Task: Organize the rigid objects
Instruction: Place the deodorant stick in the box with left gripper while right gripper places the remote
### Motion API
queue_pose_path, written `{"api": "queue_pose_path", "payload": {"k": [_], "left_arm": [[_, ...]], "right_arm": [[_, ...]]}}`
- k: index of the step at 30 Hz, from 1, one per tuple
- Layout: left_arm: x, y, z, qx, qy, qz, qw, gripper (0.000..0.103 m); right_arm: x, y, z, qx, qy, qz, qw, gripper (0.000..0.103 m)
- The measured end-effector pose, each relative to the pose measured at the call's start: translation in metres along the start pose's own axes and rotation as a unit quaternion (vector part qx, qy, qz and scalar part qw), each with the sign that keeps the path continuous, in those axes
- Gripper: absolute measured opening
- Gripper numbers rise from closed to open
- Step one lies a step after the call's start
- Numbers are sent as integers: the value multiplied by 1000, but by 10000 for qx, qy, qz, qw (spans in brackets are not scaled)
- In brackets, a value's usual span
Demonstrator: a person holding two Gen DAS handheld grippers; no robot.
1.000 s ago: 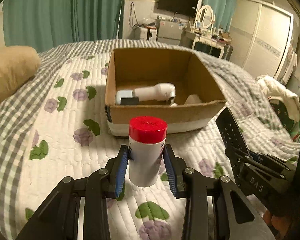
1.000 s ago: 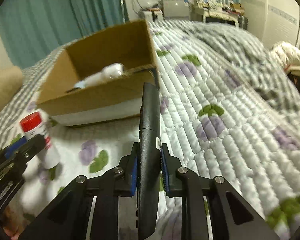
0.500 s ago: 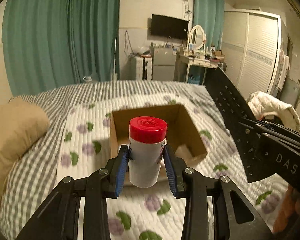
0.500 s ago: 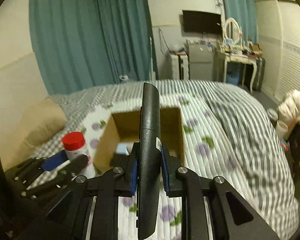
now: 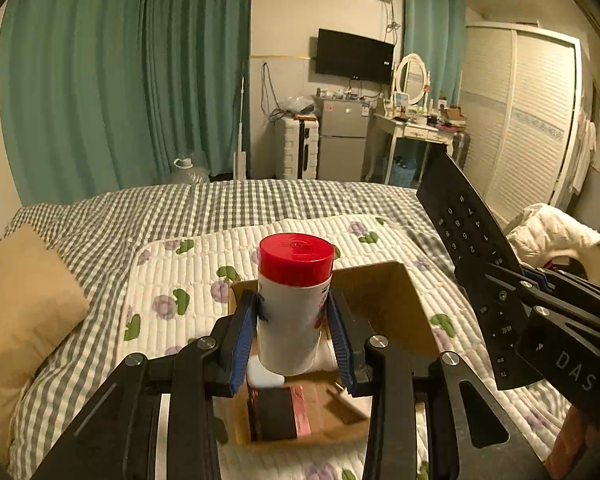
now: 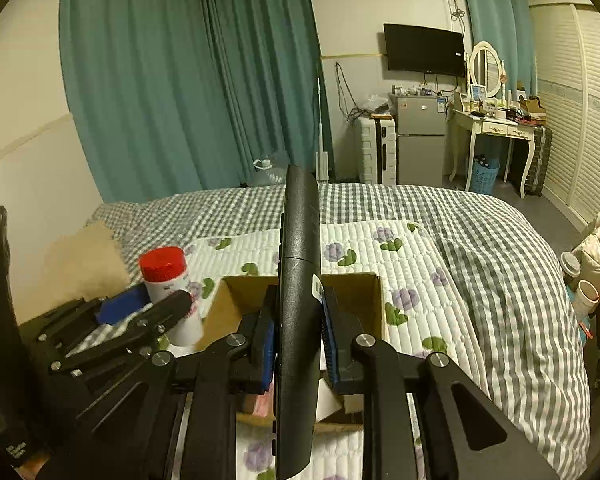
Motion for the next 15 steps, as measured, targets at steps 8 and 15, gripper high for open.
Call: {"api": "queue_pose_path", "payload": {"k": [8,15], "left_arm": [[5,0,-62,-268,80,-31,9996,36],[10,-10,-103,-544,125,-28,9984,36]], "right_arm": [[26,-2,-65,-364,10,-39,9993,18],[41,-13,-110,-650,4,-125,9978,18]]}}
Point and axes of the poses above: each gripper's, at about its wrist camera, not at the fingertips, and z roughly against the way its jaws point, x to its right, y to its top, the point moved 6 cm from there along -z, roughly the way its jaws point, and after that the axes turned 6 degrees about -x, right-handed, at the moved point
